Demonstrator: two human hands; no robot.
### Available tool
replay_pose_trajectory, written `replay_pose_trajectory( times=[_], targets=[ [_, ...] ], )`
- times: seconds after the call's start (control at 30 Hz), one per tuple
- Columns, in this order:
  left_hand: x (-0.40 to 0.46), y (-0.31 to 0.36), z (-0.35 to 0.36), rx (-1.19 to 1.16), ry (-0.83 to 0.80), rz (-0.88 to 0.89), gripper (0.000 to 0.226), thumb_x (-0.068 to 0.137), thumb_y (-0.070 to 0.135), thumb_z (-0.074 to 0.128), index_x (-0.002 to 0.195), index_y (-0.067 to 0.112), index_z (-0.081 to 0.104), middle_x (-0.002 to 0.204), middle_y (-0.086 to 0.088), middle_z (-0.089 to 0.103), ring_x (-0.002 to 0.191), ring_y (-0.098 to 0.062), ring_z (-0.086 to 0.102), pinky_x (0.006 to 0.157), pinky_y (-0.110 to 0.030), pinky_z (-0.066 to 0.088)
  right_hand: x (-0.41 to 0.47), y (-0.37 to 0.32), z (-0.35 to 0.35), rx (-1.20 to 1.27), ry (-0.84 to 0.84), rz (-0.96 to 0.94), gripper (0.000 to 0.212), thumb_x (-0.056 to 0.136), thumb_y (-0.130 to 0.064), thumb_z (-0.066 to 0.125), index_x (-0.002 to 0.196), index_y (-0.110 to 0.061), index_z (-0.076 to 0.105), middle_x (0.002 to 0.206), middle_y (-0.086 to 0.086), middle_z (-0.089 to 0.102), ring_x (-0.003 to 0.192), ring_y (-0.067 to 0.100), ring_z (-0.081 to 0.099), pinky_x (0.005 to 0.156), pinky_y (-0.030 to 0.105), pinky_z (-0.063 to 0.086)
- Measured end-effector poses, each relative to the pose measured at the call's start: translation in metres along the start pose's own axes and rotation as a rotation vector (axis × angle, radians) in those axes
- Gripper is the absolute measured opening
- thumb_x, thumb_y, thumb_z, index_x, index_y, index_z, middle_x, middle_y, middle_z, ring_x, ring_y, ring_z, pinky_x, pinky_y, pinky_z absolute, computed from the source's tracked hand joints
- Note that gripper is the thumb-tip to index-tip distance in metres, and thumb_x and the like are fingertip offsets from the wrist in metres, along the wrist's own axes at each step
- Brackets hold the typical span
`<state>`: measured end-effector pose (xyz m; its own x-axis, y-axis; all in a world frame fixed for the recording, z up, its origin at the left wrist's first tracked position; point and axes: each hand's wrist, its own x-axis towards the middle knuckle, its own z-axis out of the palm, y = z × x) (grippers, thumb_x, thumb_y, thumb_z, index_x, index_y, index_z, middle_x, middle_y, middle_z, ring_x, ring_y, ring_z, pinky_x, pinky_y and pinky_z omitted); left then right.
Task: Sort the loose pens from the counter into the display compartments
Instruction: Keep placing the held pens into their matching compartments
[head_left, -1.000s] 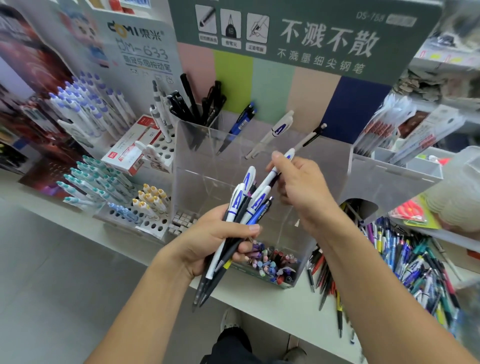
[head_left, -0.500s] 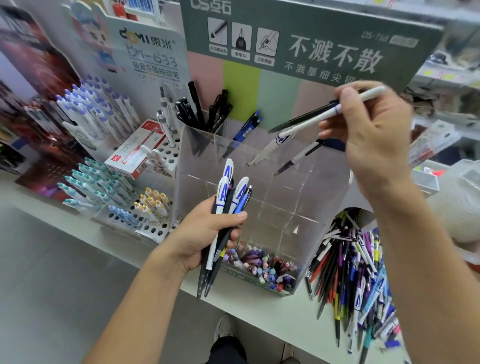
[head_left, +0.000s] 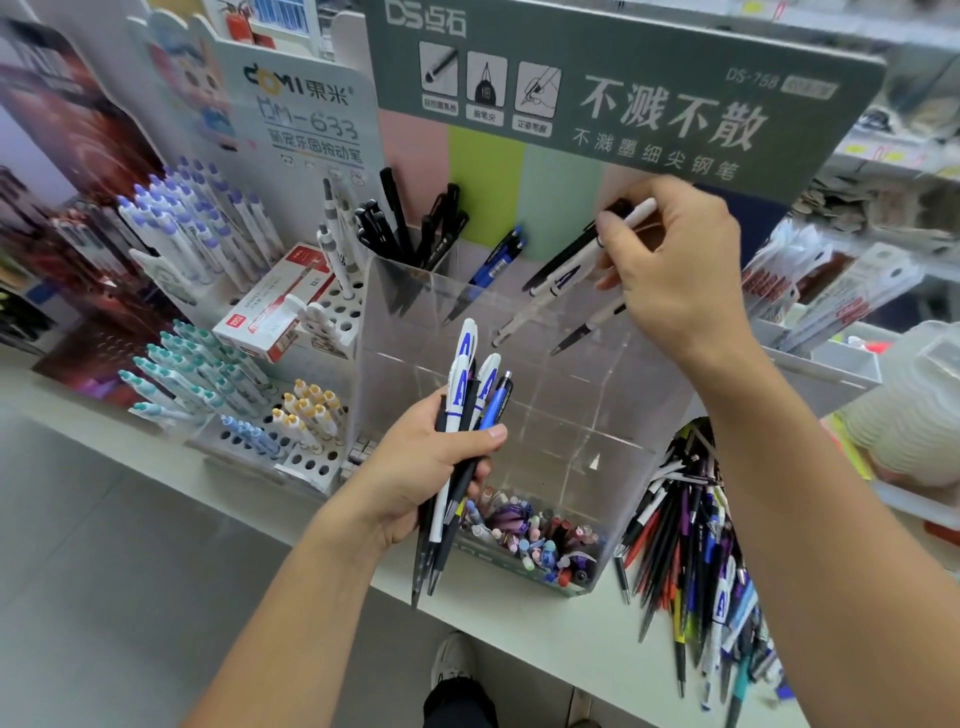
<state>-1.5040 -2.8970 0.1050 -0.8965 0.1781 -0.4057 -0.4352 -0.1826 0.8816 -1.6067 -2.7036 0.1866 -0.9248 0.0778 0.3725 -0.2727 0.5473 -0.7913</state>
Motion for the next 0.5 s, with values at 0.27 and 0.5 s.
replay_pose_trajectory(
  times=[0.27,0.5],
  targets=[
    [0.001,0.0,0.003,-0.045,0.02,0.0,0.016,0.093,0.001,0.066,0.101,0.008,0.055,0.067,-0.001,0.057,0.055,-0.014,0.052,0.047,-0.024,0.045,0.004,0.001,0.013,-0.101,-0.079,-0.051,0.006,0.09,-0.02,0.07,0.092,-0.019,0.076,0.079,-0.012,0.068,0.066,0.002,0.059,0.074,0.03,0.056],
    [-0.001,0.001,-0.003,-0.085,0.066,0.006,0.015,0.092,0.001,0.067,0.099,0.008,0.056,0.068,-0.002,0.057,0.054,-0.014,0.051,0.046,-0.024,0.045,0.009,-0.037,0.002,0.124,0.213,-0.289,0.01,0.095,-0.018,0.064,0.097,-0.01,0.071,0.083,-0.003,0.069,0.071,0.01,0.067,0.063,0.026,0.057]
  ],
)
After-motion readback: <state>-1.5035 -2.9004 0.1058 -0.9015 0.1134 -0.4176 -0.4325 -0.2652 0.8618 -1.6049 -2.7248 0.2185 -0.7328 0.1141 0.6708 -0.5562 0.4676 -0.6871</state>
